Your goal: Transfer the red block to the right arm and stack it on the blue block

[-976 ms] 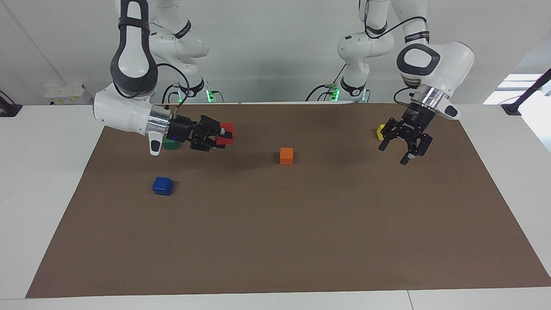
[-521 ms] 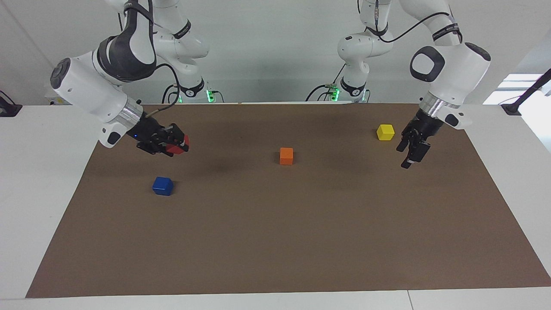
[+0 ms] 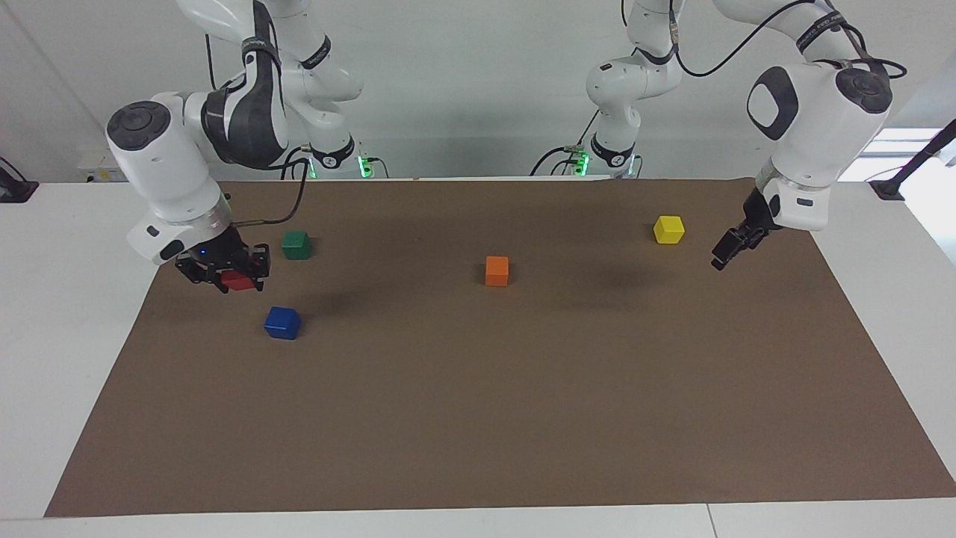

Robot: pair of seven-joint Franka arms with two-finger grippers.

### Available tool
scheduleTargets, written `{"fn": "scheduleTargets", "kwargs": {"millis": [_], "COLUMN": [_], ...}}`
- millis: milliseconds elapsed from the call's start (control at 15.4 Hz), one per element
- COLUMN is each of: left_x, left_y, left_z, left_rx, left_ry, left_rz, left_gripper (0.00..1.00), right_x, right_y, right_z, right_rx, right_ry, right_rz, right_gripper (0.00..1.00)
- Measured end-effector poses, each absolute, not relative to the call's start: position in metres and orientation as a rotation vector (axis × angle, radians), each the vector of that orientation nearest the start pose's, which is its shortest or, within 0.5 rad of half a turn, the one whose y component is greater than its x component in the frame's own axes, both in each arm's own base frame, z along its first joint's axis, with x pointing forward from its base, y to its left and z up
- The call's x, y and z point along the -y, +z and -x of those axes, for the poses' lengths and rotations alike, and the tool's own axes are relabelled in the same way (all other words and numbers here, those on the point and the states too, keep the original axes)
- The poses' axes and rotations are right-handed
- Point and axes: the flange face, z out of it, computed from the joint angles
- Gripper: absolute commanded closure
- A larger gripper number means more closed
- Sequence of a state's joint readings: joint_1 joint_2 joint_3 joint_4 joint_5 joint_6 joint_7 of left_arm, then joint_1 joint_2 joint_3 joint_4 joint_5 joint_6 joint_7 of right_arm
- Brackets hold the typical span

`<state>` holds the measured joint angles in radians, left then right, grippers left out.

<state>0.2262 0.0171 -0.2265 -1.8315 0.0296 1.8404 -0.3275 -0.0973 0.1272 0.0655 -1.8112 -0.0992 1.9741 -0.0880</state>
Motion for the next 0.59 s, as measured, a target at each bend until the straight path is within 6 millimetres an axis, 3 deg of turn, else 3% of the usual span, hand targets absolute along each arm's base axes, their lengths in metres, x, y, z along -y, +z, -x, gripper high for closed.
{"fn": "scheduleTargets", "kwargs": {"millis": [260, 586], "left_x": [0.001, 0.014], "left_y": [0.517, 0.518], "left_z": [-0.557, -0.549], "left_rx": [-0.068, -0.186], "left_ry": [0.124, 0.174], "left_rz": [3.011, 2.993], "left_gripper": [0.00, 0.00], "right_x": [0.025, 0.012], "right_y": [0.449, 0.407], "right_z": [-0.610, -0.603], "right_rx": [0.116, 0.052], "right_ry": [-0.165, -0.336], "right_rz": [3.254, 3.222], "right_gripper": [1.00, 1.00]}}
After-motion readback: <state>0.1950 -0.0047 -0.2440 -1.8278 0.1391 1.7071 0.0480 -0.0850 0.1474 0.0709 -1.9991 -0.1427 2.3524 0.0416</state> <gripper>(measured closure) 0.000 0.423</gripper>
